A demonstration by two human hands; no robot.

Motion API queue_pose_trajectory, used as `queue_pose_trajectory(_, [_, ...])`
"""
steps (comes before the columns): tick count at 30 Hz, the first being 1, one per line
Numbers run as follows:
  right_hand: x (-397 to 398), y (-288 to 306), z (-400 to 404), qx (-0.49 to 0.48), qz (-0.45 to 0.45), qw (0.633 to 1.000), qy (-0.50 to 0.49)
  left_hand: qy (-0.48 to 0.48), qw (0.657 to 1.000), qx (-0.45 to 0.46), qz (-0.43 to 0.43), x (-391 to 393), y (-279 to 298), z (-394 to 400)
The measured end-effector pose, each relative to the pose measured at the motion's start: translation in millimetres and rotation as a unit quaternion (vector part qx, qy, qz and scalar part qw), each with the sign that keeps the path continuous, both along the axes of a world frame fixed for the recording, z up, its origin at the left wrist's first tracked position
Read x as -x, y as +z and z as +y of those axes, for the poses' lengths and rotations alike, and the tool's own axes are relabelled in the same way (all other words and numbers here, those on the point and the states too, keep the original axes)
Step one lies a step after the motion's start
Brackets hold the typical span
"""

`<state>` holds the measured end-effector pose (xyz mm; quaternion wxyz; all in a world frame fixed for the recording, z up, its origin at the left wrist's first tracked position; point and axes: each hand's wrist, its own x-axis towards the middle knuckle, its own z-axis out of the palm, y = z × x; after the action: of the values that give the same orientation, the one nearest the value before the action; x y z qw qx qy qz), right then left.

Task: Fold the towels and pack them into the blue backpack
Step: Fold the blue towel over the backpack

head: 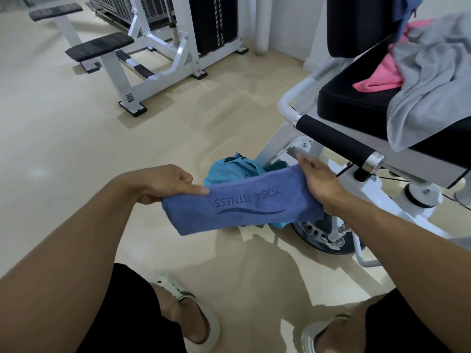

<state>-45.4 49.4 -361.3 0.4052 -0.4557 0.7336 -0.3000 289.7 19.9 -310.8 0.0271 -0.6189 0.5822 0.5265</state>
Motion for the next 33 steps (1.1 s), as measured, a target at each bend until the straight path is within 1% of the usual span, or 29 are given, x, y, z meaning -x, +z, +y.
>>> queue_pose_trajectory(1, [2,-2,0,-0.006,-0.007,1.000,0.017,0.004,1.000,-0.001,-0.004,-1,-2,-1])
queue_pose_trajectory(3, [4,-4,-1,-0.026,-0.025,0.998,0.061,0.051,0.999,0.011,-0.006,-2,-5,-4])
queue_pose_trajectory(5, [4,-5,-2,-0.048,-0.068,0.994,0.076,0.097,0.995,0.012,-0.021,-5,-8,-9])
queue_pose_trajectory(8, [6,-7,-6,-0.048,-0.093,0.994,0.037,0.114,0.993,0.012,-0.024,-7,-12,-12])
queue_pose_trajectory(12, [4,-13,-9,-0.046,-0.081,0.995,-0.028,0.128,0.987,0.092,0.025,-2,-14,-16])
queue_pose_trajectory(15, [3,-10,-11,-0.014,-0.028,0.997,-0.071,0.199,0.972,0.109,0.058,-2,-14,-19])
queue_pose_trajectory(17, [6,-10,-12,0.008,-0.017,0.995,-0.097,0.257,0.954,0.103,0.110,0,-15,-18])
queue_pose_trajectory(19, [8,-11,-10,0.032,-0.006,0.994,-0.102,0.289,0.941,0.102,0.142,7,-15,-16])
queue_pose_trajectory(22, [4,-9,-4,0.057,0.008,0.995,-0.086,0.291,0.937,0.115,0.157,18,-17,-12])
queue_pose_trajectory(26, [-9,-2,3,0.075,0.063,0.994,-0.046,0.233,0.939,0.230,0.105,35,-21,-7])
queue_pose_trajectory(27, [-14,-2,4,0.076,0.069,0.994,-0.040,0.217,0.939,0.245,0.101,40,-21,-4])
queue_pose_trajectory(30, [-33,0,12,0.087,0.061,0.994,-0.012,0.174,0.941,0.274,0.092,61,-20,5])
queue_pose_trajectory(33, [-52,-1,19,0.108,0.018,0.994,0.016,0.140,0.940,0.299,0.090,86,-18,20])
